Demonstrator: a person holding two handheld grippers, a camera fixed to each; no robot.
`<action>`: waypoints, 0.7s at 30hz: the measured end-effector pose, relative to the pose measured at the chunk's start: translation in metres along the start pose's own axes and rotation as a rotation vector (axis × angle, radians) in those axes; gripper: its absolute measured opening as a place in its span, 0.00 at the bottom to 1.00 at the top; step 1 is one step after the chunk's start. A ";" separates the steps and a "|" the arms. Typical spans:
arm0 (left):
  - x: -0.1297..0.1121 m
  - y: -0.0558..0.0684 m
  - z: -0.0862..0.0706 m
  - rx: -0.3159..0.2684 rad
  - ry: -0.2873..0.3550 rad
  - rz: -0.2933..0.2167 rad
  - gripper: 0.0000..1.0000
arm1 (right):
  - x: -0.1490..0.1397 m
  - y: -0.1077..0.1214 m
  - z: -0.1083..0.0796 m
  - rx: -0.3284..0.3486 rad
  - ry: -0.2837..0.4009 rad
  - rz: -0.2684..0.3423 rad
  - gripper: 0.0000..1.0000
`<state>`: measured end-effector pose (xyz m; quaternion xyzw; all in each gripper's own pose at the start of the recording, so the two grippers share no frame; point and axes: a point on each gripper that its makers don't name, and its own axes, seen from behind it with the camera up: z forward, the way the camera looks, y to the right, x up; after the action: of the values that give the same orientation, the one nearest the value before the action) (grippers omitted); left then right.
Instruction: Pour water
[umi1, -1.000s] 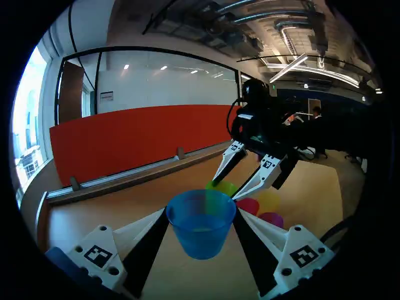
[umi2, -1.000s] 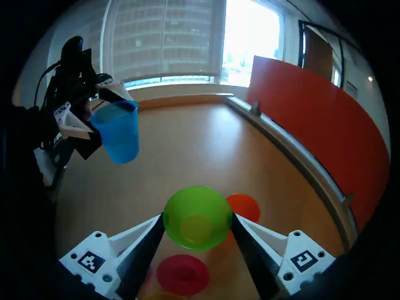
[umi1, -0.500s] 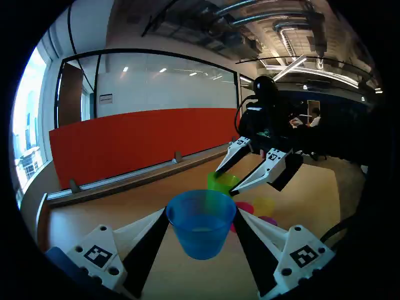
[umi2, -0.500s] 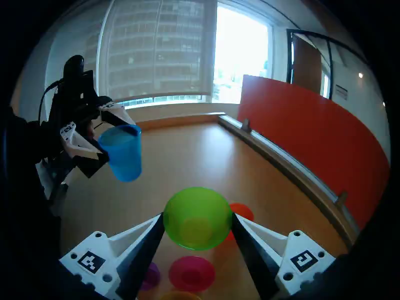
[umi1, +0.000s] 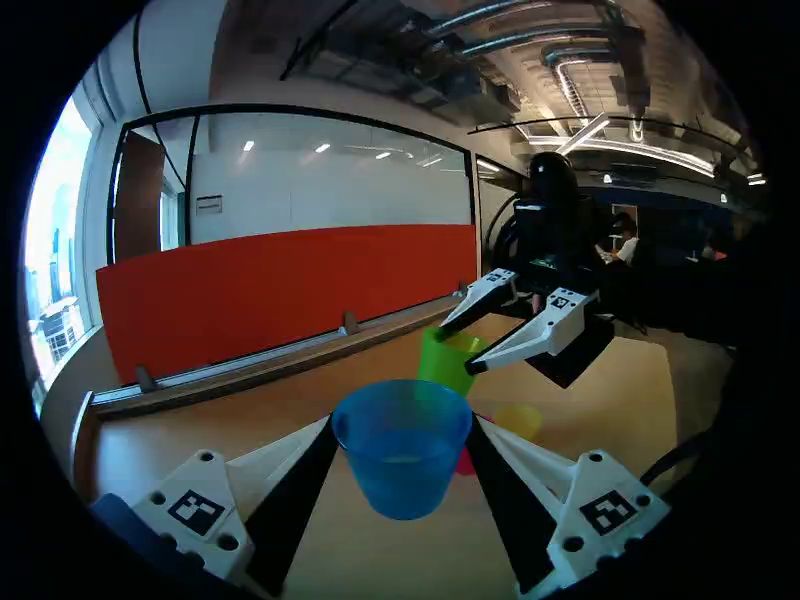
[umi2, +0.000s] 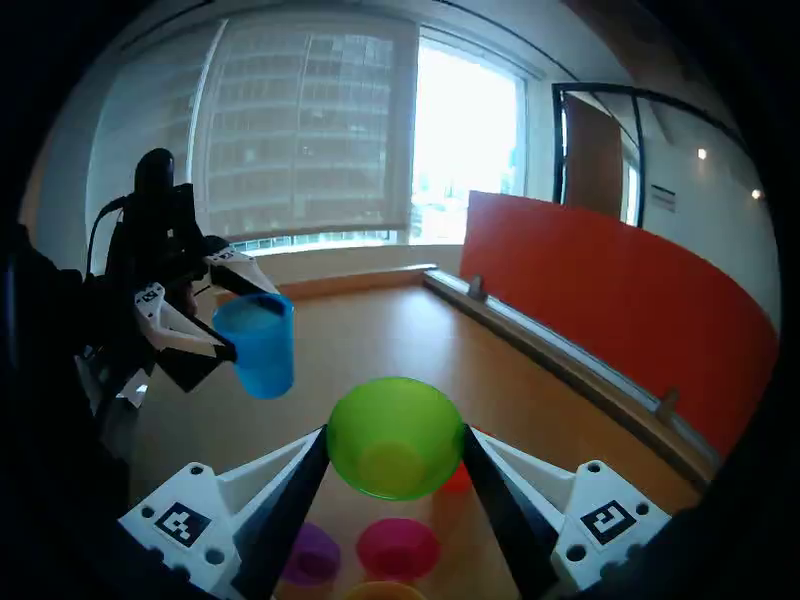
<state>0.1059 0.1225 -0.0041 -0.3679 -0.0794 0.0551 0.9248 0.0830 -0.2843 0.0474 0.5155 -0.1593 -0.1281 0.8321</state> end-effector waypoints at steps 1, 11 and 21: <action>0.001 0.001 0.000 -0.001 0.003 -0.001 0.88 | 0.002 -0.001 -0.002 -0.003 0.010 0.000 0.94; 0.010 0.010 0.002 -0.010 0.026 0.003 0.87 | 0.017 -0.007 -0.022 -0.037 0.087 -0.001 0.94; 0.015 0.015 0.001 -0.014 0.041 0.003 0.87 | 0.022 -0.012 -0.029 -0.063 0.131 0.000 0.94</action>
<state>0.1200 0.1370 -0.0121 -0.3754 -0.0604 0.0485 0.9236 0.1142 -0.2740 0.0268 0.4965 -0.1004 -0.0992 0.8565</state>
